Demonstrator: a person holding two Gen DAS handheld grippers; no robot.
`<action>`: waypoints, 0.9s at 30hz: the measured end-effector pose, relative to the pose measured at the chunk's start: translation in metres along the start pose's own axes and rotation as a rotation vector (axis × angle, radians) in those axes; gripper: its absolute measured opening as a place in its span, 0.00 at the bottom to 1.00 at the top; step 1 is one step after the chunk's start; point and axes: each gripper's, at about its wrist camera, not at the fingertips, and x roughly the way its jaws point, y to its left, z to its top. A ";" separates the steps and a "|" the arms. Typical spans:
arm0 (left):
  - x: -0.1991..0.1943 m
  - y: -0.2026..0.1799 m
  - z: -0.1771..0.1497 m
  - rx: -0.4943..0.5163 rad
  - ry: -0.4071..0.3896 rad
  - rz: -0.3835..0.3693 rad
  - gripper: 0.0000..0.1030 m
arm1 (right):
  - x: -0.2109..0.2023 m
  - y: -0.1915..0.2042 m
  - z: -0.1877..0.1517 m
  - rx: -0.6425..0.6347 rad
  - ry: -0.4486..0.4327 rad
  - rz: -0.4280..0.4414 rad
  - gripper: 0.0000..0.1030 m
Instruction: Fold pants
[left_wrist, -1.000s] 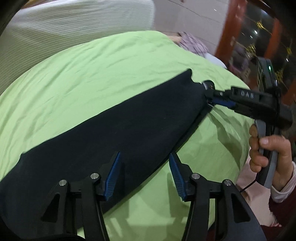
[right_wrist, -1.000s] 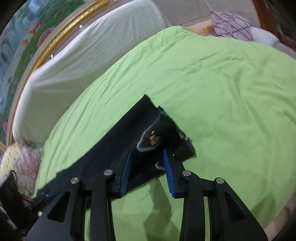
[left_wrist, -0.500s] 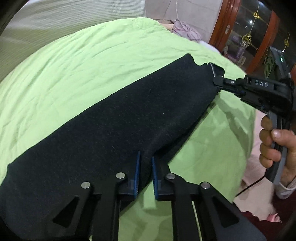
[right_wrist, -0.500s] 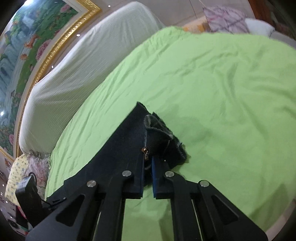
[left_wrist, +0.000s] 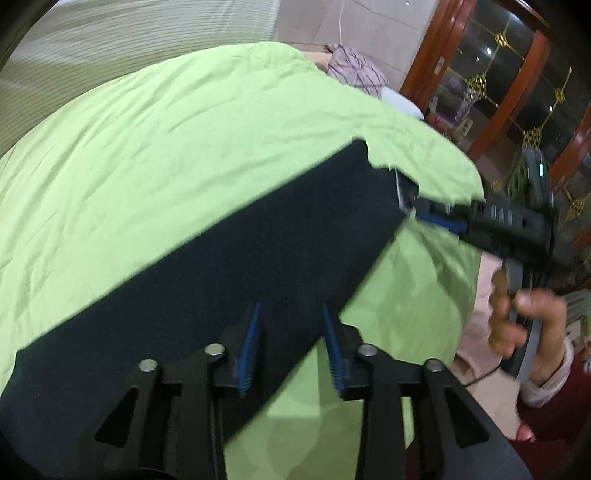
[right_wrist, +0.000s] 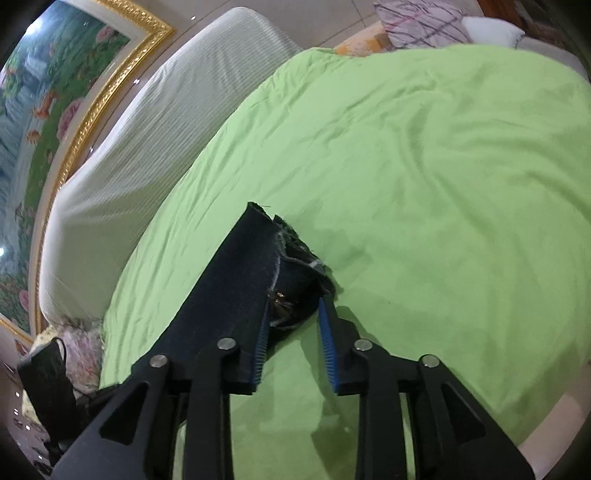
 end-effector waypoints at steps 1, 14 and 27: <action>0.002 0.003 0.008 -0.013 -0.003 -0.010 0.36 | 0.003 -0.001 -0.001 0.015 0.011 0.012 0.30; 0.064 0.011 0.094 -0.021 0.079 -0.145 0.53 | 0.021 -0.022 -0.011 0.153 -0.029 0.156 0.11; 0.146 -0.027 0.143 0.117 0.258 -0.261 0.47 | 0.017 -0.021 -0.013 0.069 -0.027 0.174 0.10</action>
